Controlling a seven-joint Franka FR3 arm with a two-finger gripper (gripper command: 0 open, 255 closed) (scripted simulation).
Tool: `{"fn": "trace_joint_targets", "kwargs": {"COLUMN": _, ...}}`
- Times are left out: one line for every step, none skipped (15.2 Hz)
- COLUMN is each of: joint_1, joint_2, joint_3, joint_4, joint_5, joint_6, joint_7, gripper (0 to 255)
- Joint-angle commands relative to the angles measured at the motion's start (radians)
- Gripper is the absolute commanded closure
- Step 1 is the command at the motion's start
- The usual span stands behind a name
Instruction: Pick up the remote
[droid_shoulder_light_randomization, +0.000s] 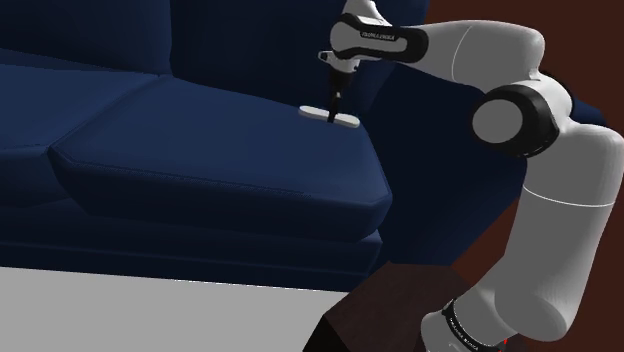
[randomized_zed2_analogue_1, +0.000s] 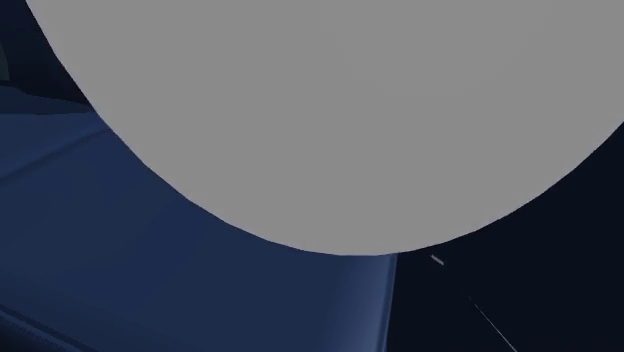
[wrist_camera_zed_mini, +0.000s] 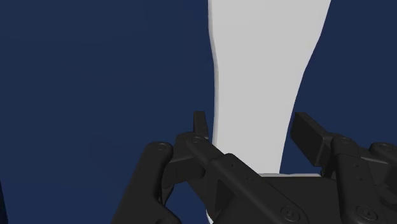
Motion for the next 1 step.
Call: {"fn": "trace_joint_targets", "kwargs": {"joint_1": 0.0, "joint_2": 0.0, "joint_3": 0.0, "joint_4": 0.009, "joint_5": 0.0, "joint_6": -0.009, "joint_7": 0.0, "gripper": 255}}
